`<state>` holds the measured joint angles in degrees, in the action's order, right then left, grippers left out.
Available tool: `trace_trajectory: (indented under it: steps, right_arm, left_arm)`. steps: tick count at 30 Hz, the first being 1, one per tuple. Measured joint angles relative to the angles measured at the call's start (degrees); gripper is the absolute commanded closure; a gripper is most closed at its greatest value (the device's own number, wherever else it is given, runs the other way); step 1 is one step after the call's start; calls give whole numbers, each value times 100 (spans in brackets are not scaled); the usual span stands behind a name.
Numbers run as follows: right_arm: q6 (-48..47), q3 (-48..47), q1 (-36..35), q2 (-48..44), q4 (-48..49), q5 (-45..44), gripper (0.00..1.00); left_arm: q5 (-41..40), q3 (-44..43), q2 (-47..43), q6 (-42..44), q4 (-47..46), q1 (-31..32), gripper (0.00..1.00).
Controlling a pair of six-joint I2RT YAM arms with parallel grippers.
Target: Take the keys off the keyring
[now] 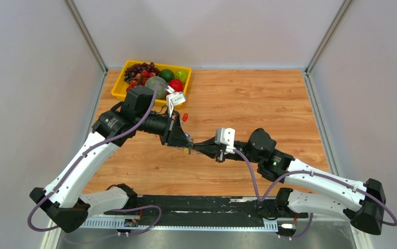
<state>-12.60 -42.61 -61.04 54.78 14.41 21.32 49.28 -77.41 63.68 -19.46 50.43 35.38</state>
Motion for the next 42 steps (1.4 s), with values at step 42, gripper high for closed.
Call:
trace_trajectory:
  steps: [42]
  right_arm:
    - [-4269,907,48,-866,286,-378,100]
  left_arm:
    - [691,-450,1023,-684,-332,-166,100]
